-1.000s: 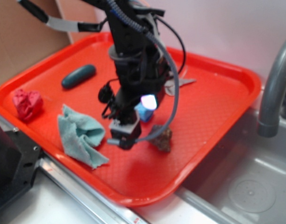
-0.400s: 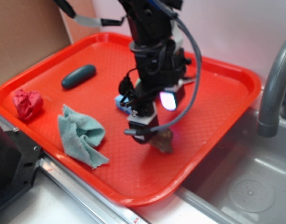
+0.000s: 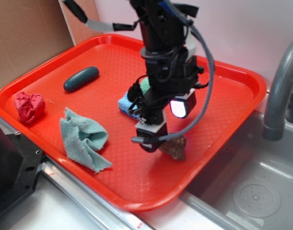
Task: Grab the rock.
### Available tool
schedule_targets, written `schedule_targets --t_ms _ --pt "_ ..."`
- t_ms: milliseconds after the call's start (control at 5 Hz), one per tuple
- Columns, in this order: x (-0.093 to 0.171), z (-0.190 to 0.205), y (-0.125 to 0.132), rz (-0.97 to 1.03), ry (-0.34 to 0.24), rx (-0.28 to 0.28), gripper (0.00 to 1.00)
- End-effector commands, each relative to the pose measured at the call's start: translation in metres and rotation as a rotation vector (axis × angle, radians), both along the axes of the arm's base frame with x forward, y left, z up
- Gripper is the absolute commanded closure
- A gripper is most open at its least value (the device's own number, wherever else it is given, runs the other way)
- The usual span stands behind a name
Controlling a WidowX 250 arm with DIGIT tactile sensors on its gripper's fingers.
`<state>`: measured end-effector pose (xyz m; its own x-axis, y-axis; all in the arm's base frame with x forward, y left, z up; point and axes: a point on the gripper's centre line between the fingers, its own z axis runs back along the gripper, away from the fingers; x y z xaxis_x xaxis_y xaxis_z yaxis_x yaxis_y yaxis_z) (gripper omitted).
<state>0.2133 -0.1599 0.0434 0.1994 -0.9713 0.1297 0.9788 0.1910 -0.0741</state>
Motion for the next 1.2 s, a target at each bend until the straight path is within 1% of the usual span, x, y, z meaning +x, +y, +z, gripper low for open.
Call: schedule_targets --t_ms 0,200,400,600,800,1000 --pt "-0.007 0.016 -0.010 0.010 -0.064 0.004 0.00" --pt "-0.041 0.005 -0.025 0.019 -0.059 -0.007 0.00" --pt "-0.041 -0.002 -0.030 0.015 -0.039 -0.008 0.00" --pt "-0.048 -0.013 -0.040 0.016 -0.007 -0.006 0.00" --pt "-0.044 -0.018 -0.036 0.025 0.006 0.019 0.00" --pt "-0.040 -0.022 -0.029 0.033 0.019 0.031 0.68"
